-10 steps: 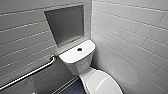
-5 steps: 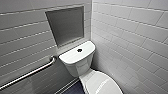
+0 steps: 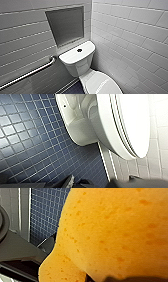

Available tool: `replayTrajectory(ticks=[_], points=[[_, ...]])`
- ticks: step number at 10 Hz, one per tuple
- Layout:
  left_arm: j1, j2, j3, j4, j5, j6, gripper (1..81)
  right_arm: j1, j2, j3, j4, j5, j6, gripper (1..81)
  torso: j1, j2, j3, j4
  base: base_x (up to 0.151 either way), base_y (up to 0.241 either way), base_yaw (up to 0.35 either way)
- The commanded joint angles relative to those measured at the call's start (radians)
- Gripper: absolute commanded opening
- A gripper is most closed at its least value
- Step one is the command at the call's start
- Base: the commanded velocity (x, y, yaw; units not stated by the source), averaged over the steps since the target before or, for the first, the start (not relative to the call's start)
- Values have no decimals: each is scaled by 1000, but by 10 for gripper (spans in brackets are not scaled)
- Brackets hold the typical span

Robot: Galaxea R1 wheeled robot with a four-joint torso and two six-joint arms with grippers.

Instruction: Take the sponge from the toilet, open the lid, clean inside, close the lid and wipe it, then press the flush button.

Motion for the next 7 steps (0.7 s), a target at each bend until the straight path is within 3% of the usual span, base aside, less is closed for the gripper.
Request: replayTrajectory(ticks=[1,2,3,4,7], points=[[-129,19,21,-58,112,-2,811,9,-29,16,-29,-65,-5,10,0,0,0,-47,0,0,0],[-157,41,15,-76,128,-2,811,11,-29,14,-29,-65,-5,10,0,0,0,-47,0,0,0],[-178,67,0,-99,128,-2,811,11,-37,4,-28,-64,-4,10,0,0,0,-33,0,0,0],[-192,96,-23,-115,134,-2,811,11,-43,-15,-26,-64,-2,10,0,0,0,-45,0,0,0],[-221,211,-129,-173,163,-2,811,11,-70,-49,-26,-64,7,10,0,0,0,-47,0,0,0]])
